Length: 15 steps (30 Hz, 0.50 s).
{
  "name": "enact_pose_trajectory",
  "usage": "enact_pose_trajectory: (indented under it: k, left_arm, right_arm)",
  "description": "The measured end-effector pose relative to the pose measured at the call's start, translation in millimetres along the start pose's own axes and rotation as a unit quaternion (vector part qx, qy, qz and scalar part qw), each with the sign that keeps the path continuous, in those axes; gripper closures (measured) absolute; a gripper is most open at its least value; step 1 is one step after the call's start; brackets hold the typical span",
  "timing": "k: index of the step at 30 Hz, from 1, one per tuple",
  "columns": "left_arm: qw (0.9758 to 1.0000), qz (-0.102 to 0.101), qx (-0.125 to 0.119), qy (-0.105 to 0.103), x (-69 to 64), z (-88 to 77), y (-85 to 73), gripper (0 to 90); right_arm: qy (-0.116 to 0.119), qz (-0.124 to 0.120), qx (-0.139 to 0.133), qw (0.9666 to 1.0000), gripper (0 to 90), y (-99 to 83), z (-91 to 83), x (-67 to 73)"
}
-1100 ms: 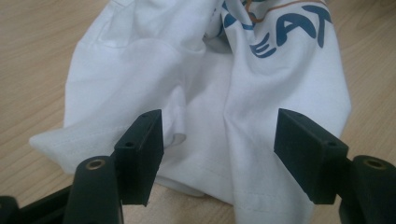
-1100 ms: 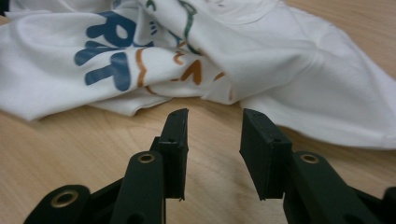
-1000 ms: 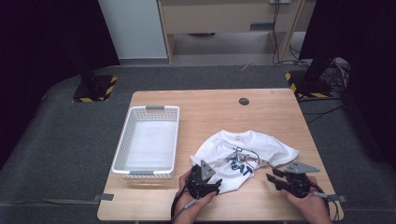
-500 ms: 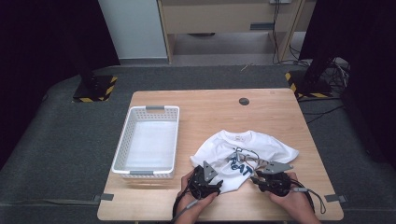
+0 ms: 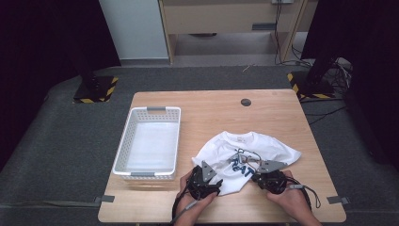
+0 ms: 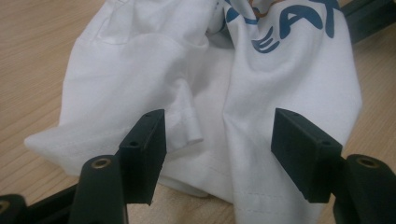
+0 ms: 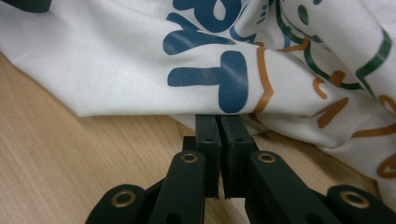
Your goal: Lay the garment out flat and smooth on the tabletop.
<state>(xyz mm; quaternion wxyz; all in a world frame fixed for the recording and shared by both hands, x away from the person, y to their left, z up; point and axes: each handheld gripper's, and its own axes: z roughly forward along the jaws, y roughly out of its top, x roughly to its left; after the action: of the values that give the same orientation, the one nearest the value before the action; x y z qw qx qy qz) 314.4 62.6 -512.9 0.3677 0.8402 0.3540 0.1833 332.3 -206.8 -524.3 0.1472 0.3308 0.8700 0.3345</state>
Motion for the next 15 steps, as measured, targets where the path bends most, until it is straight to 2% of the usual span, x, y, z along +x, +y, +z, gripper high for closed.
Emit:
enact_pose_trajectory:
  k: [4,8,15]
  left_arm:
    - [1.0,-0.005,-0.001,0.002,3.3,-1.0,-0.7,34.3]
    - [1.0,-0.006,-0.001,0.003,4.1,-1.2,-0.7,34.5]
    - [1.0,-0.004,0.0,0.0,2.3,0.0,-0.7,35.7]
  right_arm:
    - [0.004,0.005,-0.008,0.9999,87.5,-4.4,-12.3,-2.3]
    - [-0.001,0.007,-0.014,0.9999,87.5,-10.2,-28.2,-8.0]
    - [-0.007,0.032,-0.023,0.9992,87.5,-25.8,-44.1,-23.0]
